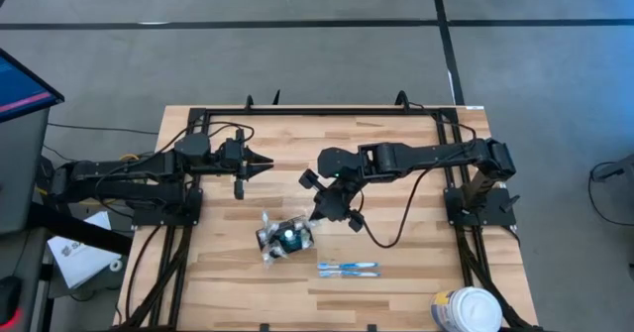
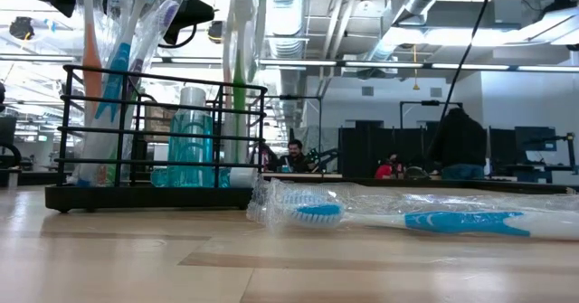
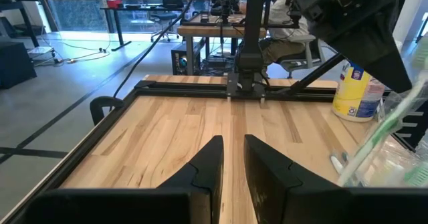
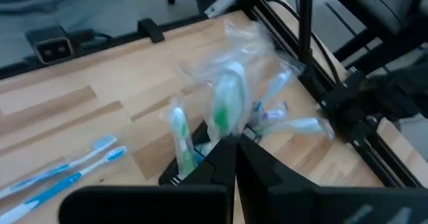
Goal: Pick & Place toothbrushing station
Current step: Put the white green toothbrush into the black toothbrush rack, then put the white blue toothbrush into the black toothbrush rack
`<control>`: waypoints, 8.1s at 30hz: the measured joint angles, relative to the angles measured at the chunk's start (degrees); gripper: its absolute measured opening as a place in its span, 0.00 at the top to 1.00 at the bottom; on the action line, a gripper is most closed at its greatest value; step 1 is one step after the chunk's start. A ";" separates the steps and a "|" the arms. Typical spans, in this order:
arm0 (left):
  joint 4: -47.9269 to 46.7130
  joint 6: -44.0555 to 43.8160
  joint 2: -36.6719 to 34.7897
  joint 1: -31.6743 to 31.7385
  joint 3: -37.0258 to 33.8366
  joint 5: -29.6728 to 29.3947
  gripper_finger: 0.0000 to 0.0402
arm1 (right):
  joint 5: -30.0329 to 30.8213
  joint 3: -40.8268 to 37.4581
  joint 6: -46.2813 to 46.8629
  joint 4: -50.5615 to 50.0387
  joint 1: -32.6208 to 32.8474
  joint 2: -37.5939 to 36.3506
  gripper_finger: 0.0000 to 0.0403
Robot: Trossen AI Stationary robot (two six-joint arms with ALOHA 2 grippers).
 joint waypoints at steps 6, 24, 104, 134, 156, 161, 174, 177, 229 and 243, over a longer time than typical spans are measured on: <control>0.01 0.00 0.00 0.02 0.00 0.01 0.87 | -2.84 -1.61 -0.17 1.81 -0.13 0.04 1.00; 0.00 0.02 0.00 0.01 0.00 0.00 0.87 | -7.21 -2.10 -2.57 2.53 -1.05 2.63 1.00; -0.02 0.22 0.00 0.01 0.00 0.01 0.87 | -22.34 -1.92 -1.90 -5.70 -11.75 9.48 1.00; -0.04 0.24 0.00 0.02 0.00 0.01 0.87 | -15.42 -1.97 5.01 -2.68 -10.06 11.41 1.00; -0.02 0.24 0.00 0.01 0.00 -0.01 0.87 | -6.60 -1.97 17.25 0.70 -9.83 11.37 0.62; -0.04 0.24 0.00 0.02 0.00 -0.01 0.87 | 0.85 -1.97 17.00 -1.30 -9.44 11.34 0.60; -0.20 0.24 0.00 0.00 0.00 -0.01 0.87 | 1.96 -1.97 25.05 -19.97 -11.62 10.78 0.73; -0.21 0.24 0.00 0.02 0.00 -0.01 0.87 | 1.96 -1.97 28.96 -24.62 -11.85 11.18 0.73; -0.04 -4.63 -0.02 -0.31 -2.58 0.01 0.87 | 24.48 -1.88 72.06 -4.58 23.73 19.53 0.73; 0.97 -4.02 -0.02 -0.31 -2.58 0.03 0.87 | 24.67 -1.97 73.96 -7.03 22.34 22.67 0.73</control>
